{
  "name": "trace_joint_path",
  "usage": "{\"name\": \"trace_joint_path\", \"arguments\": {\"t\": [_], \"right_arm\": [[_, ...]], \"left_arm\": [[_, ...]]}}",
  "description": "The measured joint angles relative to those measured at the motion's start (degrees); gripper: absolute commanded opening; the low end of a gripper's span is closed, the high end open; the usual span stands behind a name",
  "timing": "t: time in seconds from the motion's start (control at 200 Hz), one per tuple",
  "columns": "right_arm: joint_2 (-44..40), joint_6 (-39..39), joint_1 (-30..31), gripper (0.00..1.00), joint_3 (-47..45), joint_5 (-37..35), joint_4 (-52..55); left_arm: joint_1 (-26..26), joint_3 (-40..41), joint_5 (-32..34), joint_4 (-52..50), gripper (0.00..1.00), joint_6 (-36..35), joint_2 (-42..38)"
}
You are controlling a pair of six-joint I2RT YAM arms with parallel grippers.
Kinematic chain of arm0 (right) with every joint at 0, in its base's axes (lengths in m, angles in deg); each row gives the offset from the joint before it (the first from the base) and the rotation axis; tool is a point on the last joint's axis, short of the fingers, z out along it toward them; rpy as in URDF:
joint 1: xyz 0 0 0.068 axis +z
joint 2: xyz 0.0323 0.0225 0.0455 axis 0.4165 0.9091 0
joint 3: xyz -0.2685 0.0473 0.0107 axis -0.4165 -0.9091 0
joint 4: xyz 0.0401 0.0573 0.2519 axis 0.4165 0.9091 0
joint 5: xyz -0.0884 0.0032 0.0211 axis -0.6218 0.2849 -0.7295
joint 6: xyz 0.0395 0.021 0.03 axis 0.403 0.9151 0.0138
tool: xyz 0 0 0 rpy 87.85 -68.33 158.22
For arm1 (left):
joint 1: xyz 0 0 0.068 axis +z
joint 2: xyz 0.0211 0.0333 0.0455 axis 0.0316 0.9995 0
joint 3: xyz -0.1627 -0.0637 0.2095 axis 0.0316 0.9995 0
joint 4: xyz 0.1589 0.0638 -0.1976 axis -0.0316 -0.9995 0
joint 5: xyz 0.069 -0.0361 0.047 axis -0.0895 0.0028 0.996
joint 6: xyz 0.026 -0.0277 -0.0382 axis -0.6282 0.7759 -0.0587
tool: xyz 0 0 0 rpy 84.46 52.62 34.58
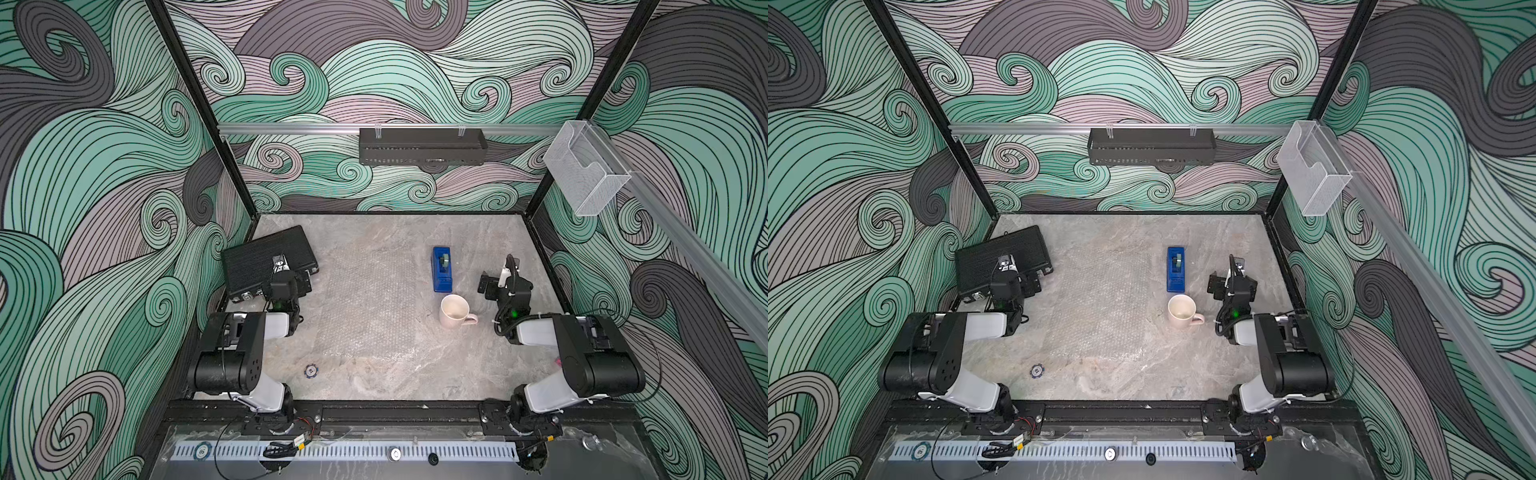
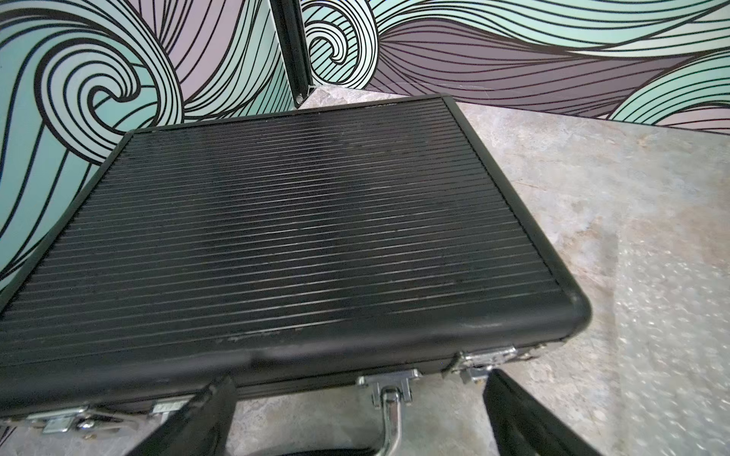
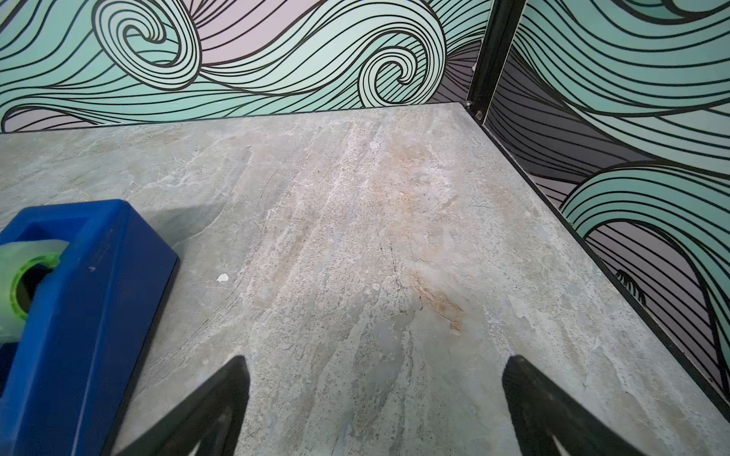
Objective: Wrap mugs in bubble wrap
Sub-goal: Pick up the mug from the center of the board.
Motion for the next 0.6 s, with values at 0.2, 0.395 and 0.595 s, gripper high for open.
{"name": "trace_joint_path", "arguments": {"t": [0.2,0.395,0.595], "right_arm": [[0.00,-0.17,0.02,0.99,0.00,0.44,0.00],[0.00,-0.20,0.00,0.99,0.00,0.46,0.00],[0.00,-0.20,0.00,0.99,0.00,0.46,0.00]], "left_arm": [[0.00,0.00,0.00,0.00,0.99,0.00,0.00],[0.00,0.00,0.00,0.00,0.99,0.00,0.00],[0.02,0.00,0.00,0.00,0.98,0.00,0.00]]}}
